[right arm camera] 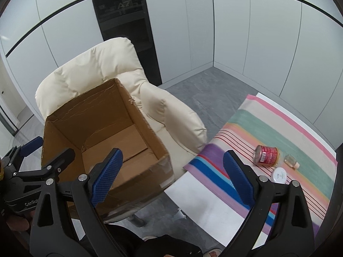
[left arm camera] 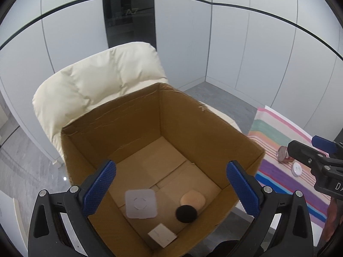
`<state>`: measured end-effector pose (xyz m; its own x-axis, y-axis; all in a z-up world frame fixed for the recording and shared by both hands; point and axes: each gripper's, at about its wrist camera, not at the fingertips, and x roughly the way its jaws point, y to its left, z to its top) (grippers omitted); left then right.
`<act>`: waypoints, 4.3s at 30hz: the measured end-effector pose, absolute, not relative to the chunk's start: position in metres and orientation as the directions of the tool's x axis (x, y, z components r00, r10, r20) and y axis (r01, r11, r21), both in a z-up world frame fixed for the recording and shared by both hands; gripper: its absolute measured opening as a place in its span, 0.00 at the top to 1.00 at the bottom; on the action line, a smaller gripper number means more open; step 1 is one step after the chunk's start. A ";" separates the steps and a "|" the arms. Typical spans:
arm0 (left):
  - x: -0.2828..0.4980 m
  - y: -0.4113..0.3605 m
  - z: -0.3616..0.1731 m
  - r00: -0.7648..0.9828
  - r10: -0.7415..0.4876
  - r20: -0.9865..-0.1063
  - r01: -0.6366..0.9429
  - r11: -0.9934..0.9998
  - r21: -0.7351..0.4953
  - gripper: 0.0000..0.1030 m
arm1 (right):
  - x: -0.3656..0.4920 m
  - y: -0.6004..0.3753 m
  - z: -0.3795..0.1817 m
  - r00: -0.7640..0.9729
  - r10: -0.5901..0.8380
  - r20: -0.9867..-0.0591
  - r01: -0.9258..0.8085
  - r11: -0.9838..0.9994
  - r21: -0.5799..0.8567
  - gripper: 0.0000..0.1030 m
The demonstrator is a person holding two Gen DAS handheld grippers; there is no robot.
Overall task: Organize objects
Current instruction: 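Withdraw both tools from the box back over the table, then grasp the red-and-gold can with the left gripper while the right grasps the white compact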
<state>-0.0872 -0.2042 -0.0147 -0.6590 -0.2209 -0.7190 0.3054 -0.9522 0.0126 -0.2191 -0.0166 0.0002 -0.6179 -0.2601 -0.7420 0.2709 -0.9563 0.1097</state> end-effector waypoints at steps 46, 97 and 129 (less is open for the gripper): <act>-0.154 -0.012 -0.032 -0.676 -0.021 -0.737 -0.014 -0.999 0.042 0.00 | -0.181 0.182 -0.012 -0.648 -0.020 -0.761 -0.057 -0.996 0.075 0.07; -0.285 0.071 -0.195 -0.480 0.022 -0.877 -0.125 -0.991 0.043 0.05 | -0.300 0.224 -0.234 -0.494 0.027 -0.869 -0.035 -0.999 -0.011 0.33; -0.322 0.132 -0.201 -0.424 0.065 -0.903 -0.116 -0.993 -0.016 0.39 | -0.277 0.292 -0.197 -0.506 0.064 -0.860 -0.217 -0.975 0.055 0.42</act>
<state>-0.3219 0.1323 -0.2012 -0.4243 0.0646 -0.9032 -0.1164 -0.9931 -0.0164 -0.2775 0.2924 -0.1967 -0.5059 0.0642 -0.8602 -0.2169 -0.9747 0.0548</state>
